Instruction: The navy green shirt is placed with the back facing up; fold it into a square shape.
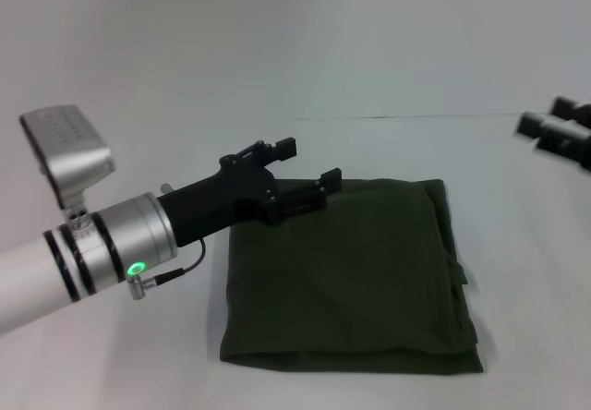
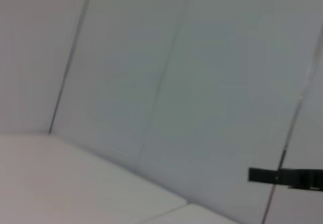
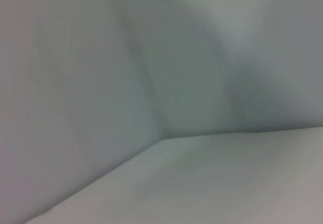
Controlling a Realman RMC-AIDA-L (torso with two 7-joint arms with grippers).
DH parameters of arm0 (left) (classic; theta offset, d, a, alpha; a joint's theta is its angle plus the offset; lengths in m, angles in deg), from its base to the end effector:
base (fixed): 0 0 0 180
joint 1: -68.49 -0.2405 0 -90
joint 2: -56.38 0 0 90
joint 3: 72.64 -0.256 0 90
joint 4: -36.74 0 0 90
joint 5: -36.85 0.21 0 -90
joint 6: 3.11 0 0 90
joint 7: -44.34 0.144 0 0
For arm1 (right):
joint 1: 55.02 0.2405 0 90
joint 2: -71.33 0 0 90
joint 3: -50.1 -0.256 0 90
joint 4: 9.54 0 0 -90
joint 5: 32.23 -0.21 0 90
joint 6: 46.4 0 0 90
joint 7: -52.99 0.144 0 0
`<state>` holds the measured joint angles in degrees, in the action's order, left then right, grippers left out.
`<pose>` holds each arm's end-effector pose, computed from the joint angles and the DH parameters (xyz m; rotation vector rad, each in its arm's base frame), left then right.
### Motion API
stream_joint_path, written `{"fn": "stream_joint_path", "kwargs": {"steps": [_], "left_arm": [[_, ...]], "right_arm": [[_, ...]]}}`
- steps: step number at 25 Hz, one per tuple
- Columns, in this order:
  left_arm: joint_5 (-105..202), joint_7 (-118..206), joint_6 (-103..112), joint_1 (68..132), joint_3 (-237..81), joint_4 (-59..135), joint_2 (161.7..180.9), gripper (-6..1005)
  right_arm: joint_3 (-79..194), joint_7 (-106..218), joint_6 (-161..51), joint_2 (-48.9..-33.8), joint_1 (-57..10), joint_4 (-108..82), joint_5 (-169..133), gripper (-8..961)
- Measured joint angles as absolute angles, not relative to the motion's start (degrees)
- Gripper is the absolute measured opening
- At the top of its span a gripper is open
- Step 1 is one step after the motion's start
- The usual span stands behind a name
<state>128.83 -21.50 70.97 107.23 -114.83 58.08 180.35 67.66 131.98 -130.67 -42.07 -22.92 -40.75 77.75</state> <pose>-0.2040 0.3694 -0.0574 -2.4512 -0.6168 -1.0328 0.2980 0.3650 0.0803 -2.2197 0.7519 0.9116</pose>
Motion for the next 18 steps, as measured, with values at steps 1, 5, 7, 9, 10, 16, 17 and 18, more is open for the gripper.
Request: {"fn": "stream_joint_path", "kwargs": {"steps": [1,5,7,9,10,16,17,18], "left_arm": [[128.6,-20.0,72.1,106.9,-114.8,58.4,180.24,936],[129.0,-19.1,74.8,105.7,-115.4,60.5,178.51,936],[131.4,-20.0,76.8,105.6,-115.7,60.7,177.06,939],[135.6,-21.9,79.0,106.1,-115.5,60.9,175.43,942],[137.2,-22.5,79.8,106.4,-115.3,61.1,174.95,940],[144.8,-24.3,83.1,107.3,-115.7,62.7,174.48,934],[145.5,-24.3,82.9,107.4,-115.9,62.8,174.52,934],[145.5,-24.3,82.9,107.4,-115.9,62.8,174.52,934]], "right_arm": [[70.1,130.8,-132.7,-42.13,-22.9,-40.7,77.9,913],[78.9,127.0,-136.9,-43.64,-23.0,-42.1,78.0,915],[82.2,124.8,-136.9,-44.49,-23.3,-42.9,78.2,914],[84.1,122.4,-136.8,-44.94,-23.4,-42.9,78.7,914],[84.8,121.7,-136.8,-45.01,-23.4,-42.9,79.0,913],[88.0,121.2,-137.3,-44.92,-23.4,-42.8,79.5,912],[88.2,121.2,-137.3,-44.83,-23.4,-42.8,79.5,912],[88.5,121.2,-137.3,-44.79,-23.4,-42.8,79.6,912]]}}
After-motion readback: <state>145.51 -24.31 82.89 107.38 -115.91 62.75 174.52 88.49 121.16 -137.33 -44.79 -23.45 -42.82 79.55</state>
